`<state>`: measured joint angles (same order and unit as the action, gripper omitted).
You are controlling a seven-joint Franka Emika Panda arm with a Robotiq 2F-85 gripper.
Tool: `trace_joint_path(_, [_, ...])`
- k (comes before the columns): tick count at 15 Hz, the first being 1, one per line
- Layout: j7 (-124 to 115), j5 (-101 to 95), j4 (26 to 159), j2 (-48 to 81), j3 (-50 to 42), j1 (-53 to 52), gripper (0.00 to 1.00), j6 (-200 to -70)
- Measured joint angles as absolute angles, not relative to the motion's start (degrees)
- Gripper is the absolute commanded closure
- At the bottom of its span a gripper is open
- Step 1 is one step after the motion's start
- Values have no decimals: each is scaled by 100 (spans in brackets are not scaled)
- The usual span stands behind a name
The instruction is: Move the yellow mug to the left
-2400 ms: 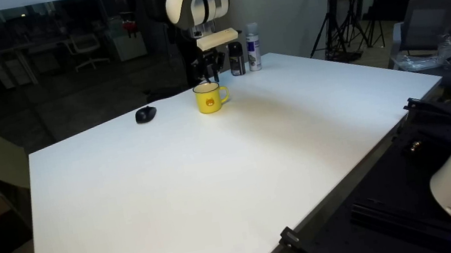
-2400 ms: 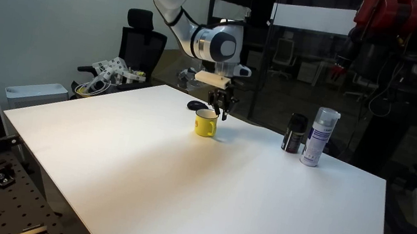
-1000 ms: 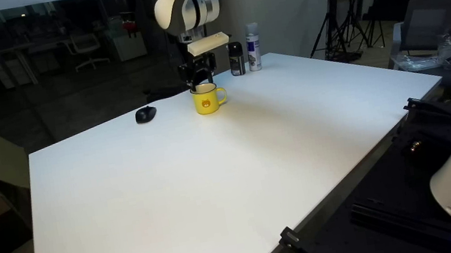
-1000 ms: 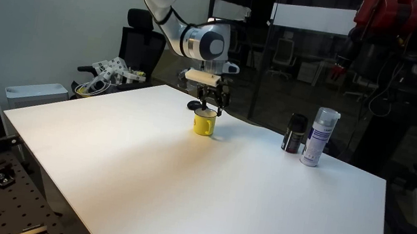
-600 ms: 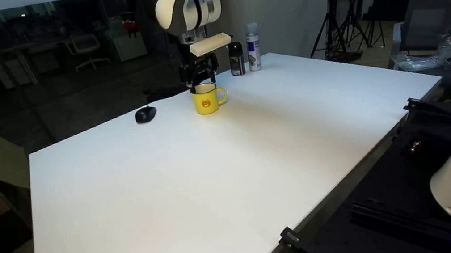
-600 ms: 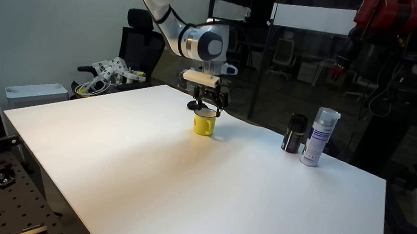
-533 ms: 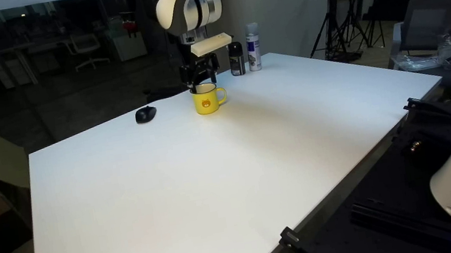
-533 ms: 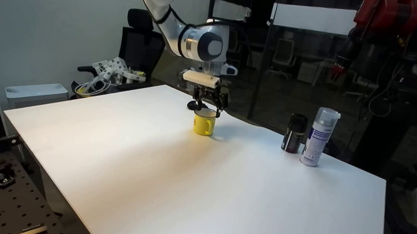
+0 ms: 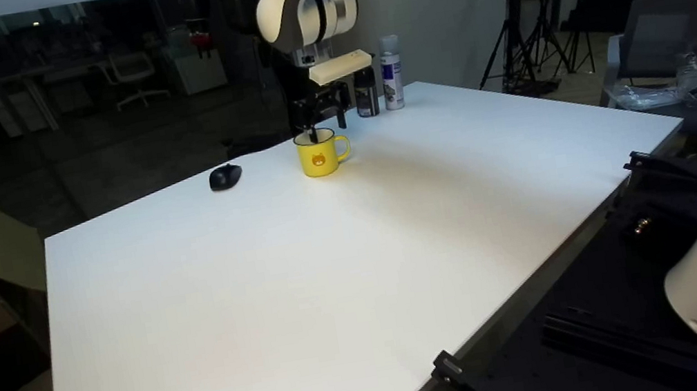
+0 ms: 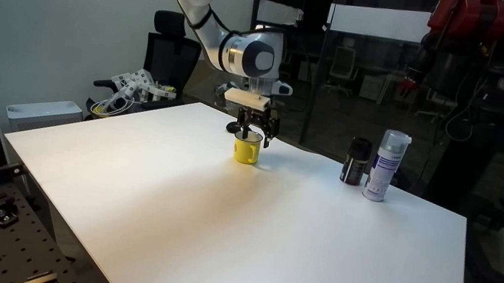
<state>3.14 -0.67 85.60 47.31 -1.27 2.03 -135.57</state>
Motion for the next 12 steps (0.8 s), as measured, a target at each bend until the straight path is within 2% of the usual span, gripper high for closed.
trace_joint_path(8, [455, 16, 8618, 4715, -125, 422, 95, -13662])
trace_joint_path(10, [483, 24, 8618, 4715, -123, 435, 100, -13661])
trace_joint_path(12, [515, 39, 8612, 4708, -113, 441, 97, -13659])
